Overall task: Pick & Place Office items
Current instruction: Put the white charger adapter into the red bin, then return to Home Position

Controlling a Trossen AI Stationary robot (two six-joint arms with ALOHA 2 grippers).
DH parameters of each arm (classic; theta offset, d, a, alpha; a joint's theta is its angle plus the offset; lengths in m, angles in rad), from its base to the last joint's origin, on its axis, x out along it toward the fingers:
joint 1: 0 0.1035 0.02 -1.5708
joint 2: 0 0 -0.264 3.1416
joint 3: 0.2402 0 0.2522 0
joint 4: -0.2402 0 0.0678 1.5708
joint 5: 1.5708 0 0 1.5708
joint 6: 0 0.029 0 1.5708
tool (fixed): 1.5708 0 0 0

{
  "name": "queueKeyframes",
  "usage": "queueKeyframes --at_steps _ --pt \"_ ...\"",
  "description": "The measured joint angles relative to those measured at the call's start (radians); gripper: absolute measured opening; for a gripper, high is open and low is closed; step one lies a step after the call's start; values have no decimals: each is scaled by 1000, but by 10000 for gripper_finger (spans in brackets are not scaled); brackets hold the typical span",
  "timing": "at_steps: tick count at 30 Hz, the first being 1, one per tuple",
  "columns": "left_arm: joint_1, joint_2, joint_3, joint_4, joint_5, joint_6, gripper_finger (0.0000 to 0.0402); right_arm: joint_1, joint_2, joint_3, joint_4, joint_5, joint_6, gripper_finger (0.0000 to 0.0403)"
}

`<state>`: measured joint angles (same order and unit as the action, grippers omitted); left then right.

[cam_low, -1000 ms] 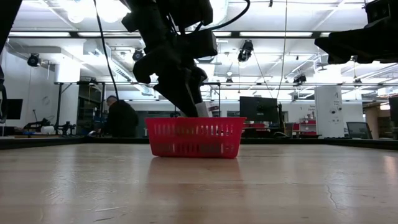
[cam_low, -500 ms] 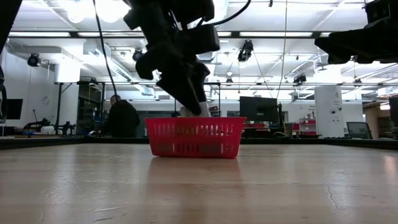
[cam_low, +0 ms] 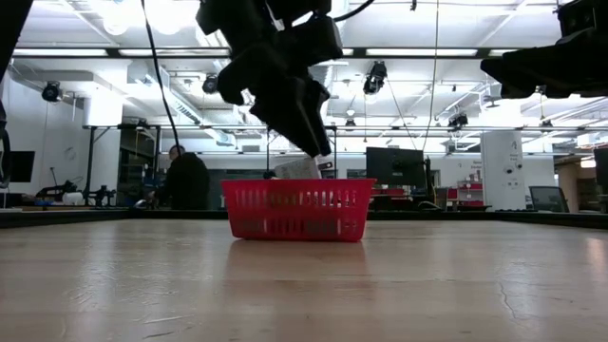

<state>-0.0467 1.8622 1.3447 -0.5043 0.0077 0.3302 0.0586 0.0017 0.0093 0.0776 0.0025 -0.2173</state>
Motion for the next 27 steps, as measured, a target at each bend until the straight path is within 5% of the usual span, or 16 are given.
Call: queueKeyframes --at_steps 12,27 --pt "11 -44 33 31 -8 7 225 0 1 0 0 0 0 201" --pt "18 -240 28 49 -10 -15 226 -1 -1 1 11 0 23 201"
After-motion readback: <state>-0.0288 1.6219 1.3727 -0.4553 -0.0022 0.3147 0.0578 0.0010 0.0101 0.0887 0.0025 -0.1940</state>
